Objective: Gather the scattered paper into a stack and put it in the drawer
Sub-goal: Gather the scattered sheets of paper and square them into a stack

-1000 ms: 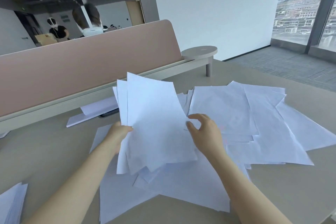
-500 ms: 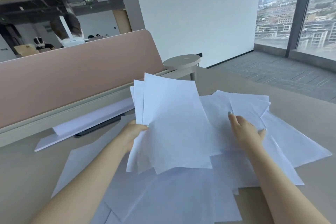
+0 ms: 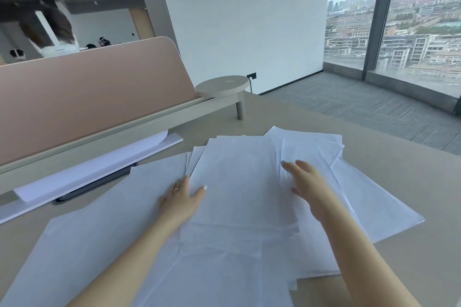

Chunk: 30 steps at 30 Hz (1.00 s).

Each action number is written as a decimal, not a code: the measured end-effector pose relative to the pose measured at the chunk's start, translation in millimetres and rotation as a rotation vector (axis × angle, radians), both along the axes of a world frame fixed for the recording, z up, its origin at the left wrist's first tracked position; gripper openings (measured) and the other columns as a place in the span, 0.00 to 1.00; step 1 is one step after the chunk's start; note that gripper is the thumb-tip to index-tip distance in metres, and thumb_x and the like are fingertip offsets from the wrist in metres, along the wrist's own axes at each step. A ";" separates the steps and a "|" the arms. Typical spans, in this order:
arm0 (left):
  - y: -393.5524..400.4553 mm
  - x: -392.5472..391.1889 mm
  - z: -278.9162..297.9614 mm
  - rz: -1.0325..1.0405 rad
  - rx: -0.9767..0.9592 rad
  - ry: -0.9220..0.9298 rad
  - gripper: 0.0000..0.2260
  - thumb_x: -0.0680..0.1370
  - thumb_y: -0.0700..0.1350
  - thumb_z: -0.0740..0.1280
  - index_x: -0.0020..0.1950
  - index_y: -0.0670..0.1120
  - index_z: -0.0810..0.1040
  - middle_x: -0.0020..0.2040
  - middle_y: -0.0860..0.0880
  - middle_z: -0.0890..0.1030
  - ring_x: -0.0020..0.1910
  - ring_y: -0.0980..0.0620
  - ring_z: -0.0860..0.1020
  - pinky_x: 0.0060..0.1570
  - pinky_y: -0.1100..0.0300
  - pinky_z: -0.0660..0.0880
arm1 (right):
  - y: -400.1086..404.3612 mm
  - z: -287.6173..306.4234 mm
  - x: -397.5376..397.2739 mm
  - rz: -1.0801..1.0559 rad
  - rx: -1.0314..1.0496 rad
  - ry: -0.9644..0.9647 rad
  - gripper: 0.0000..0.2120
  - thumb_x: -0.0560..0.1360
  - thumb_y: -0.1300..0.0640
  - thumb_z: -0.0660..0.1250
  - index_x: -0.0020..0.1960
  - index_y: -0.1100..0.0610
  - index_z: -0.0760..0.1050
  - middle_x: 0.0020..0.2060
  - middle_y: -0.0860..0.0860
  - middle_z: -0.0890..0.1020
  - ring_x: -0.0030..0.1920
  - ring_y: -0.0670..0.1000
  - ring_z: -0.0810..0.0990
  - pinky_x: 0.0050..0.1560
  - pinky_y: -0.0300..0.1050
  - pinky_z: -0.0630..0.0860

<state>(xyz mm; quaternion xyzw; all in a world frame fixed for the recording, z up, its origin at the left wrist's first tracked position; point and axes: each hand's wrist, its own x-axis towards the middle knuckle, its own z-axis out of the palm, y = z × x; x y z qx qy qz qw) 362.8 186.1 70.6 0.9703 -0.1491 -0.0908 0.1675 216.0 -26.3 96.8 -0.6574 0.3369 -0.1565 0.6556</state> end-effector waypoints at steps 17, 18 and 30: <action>33.3 -45.0 5.5 -0.277 -0.596 0.137 0.17 0.77 0.50 0.65 0.60 0.68 0.65 0.70 0.63 0.66 0.67 0.68 0.64 0.67 0.65 0.62 | -1.2 0.7 -9.5 0.179 0.310 -0.012 0.10 0.77 0.59 0.62 0.53 0.63 0.79 0.38 0.55 0.85 0.40 0.56 0.82 0.42 0.46 0.77; 36.4 -46.8 5.5 -0.264 -0.630 0.137 0.17 0.78 0.48 0.64 0.60 0.67 0.66 0.70 0.63 0.66 0.65 0.70 0.64 0.64 0.68 0.63 | 0.4 1.2 -9.3 0.192 0.254 0.041 0.10 0.77 0.59 0.62 0.53 0.63 0.78 0.40 0.56 0.85 0.40 0.57 0.82 0.41 0.45 0.78; 150.7 -47.9 7.6 0.317 0.098 -0.029 0.29 0.80 0.60 0.50 0.77 0.52 0.46 0.79 0.51 0.46 0.78 0.50 0.44 0.74 0.47 0.43 | 30.2 9.1 -15.9 0.482 0.072 -0.011 0.13 0.61 0.64 0.64 0.43 0.57 0.82 0.40 0.52 0.86 0.41 0.53 0.85 0.51 0.51 0.78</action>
